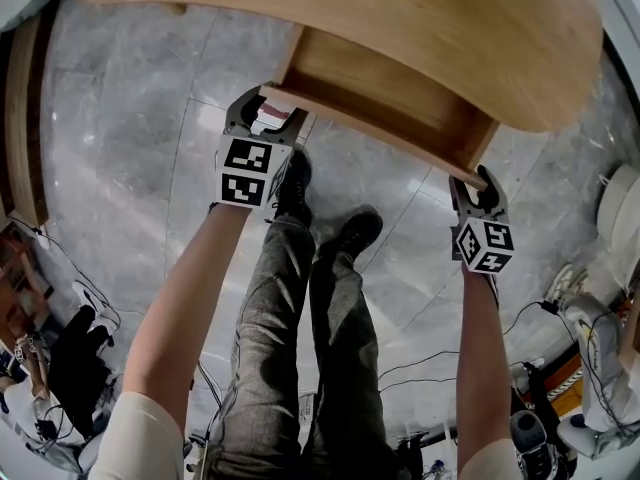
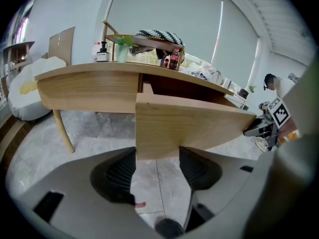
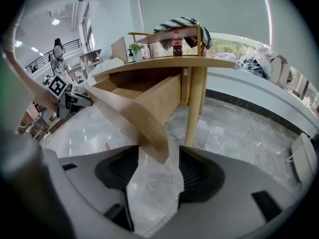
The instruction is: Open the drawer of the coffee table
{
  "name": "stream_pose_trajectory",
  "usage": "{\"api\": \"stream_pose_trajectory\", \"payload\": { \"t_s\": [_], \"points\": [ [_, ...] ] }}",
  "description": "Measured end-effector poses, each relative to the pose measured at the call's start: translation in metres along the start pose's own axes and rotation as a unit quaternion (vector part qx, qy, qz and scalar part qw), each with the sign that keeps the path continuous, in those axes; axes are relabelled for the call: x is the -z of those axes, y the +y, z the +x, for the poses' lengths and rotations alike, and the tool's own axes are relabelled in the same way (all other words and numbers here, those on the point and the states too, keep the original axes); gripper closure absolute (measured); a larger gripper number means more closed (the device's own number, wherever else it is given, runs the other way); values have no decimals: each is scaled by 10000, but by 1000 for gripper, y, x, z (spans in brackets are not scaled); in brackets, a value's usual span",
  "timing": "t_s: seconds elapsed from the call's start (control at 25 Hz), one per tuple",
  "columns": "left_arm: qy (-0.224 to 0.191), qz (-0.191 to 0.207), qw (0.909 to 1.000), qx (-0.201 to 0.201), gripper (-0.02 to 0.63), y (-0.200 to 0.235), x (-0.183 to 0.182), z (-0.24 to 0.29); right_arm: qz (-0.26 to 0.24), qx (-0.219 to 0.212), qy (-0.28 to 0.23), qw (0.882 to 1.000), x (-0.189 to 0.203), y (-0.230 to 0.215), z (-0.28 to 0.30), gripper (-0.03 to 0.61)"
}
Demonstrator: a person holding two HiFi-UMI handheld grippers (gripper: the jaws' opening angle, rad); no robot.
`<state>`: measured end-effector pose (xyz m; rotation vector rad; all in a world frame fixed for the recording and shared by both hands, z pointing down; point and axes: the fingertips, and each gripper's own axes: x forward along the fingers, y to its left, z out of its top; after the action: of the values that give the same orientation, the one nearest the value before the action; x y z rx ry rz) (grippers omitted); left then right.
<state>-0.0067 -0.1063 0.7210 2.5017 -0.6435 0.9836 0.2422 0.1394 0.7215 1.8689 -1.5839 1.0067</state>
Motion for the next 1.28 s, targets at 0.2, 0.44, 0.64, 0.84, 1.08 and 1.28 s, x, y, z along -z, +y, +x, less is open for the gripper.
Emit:
{"api": "stream_pose_trajectory", "payload": {
  "t_s": [0.2, 0.44, 0.64, 0.84, 1.08, 1.28],
  "points": [
    [69, 53, 10000, -3, 324, -2, -5, -10, -95, -51, 47, 9999, -6, 3, -10, 311],
    [154, -16, 9998, -141, 319, -3, -19, -37, -71, -75, 153, 9998, -17, 5, -37, 299],
    [113, 11, 9998, -171, 319, -12, -40, -58, -183, -91, 117, 9997, -40, -2, -66, 299],
    [-83, 31, 9998, -184, 321, -26, -81, -92, -172, 22, -169, 9997, -81, -5, -105, 337],
    [-556, 661, 9962, -125, 386, -62, -166, -151, -56, 66, -656, 9978, -136, -5, -172, 420],
    [-904, 765, 9929, -89, 416, -93, -236, -210, -220, -29, -1066, 9941, -193, 0, -244, 489]
  ]
}}
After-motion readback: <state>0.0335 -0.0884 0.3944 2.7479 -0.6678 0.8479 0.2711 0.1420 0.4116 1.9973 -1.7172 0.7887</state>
